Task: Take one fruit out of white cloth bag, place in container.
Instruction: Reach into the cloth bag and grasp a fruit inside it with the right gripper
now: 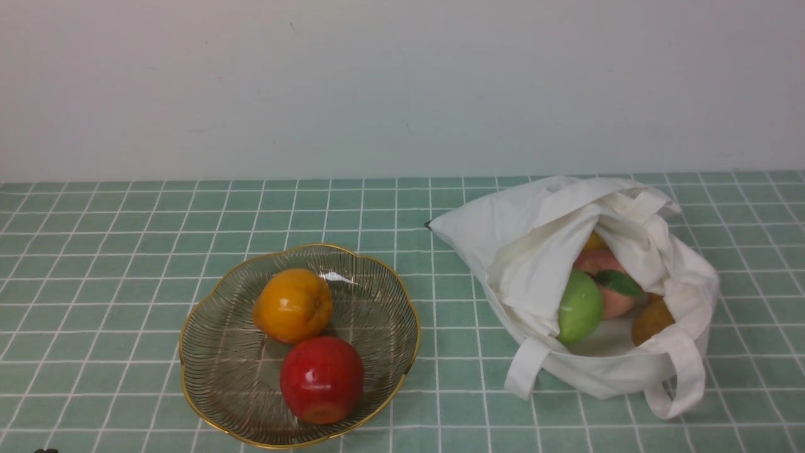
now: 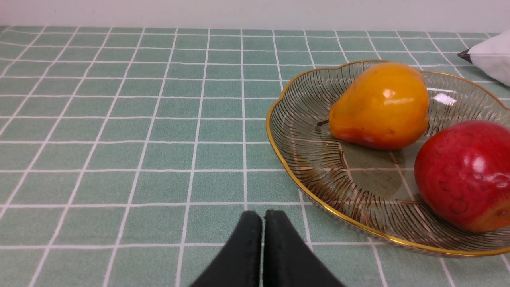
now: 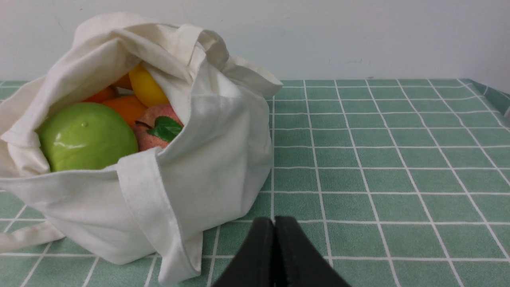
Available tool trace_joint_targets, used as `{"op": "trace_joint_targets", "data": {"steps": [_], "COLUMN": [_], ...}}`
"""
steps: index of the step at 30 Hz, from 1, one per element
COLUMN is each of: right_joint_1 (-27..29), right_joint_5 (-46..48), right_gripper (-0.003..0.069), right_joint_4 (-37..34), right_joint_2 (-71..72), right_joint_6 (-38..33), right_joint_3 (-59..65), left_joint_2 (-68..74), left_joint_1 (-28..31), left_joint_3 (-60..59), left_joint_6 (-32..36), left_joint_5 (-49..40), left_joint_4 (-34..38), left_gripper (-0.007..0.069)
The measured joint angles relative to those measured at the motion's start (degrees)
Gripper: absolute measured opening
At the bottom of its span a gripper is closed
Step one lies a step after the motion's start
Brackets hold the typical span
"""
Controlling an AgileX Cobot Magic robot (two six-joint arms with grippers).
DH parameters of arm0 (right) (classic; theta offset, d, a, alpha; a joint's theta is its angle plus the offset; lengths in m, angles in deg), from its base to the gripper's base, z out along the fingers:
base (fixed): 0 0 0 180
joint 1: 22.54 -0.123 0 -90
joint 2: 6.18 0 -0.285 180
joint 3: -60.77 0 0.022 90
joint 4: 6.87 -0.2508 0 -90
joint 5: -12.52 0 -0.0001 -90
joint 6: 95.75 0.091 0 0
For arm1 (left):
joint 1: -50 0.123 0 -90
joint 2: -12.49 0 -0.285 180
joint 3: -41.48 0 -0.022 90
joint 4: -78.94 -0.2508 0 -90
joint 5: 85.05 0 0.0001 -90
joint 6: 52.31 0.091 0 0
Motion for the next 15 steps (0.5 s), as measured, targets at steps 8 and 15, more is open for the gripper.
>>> {"op": "trace_joint_targets", "data": {"steps": [8,15], "right_joint_1": [0.00,0.00], "right_joint_5": [0.00,-7.78], "right_gripper": [-0.0014,-0.0014], "right_joint_4": [0.43,-4.82], "right_joint_2": [0.00,0.00], "right_joint_6": [-0.49,3.31], "right_joint_3": [0.00,0.43], "left_joint_2": [0.00,0.00], "left_joint_1": [0.00,0.00], "left_joint_3": [0.00,0.00], "left_joint_6": [0.00,0.00], "left_joint_5": [0.00,0.00], "left_joint_4": [0.00,0.00], "left_gripper": [-0.0008,-0.0008]}}
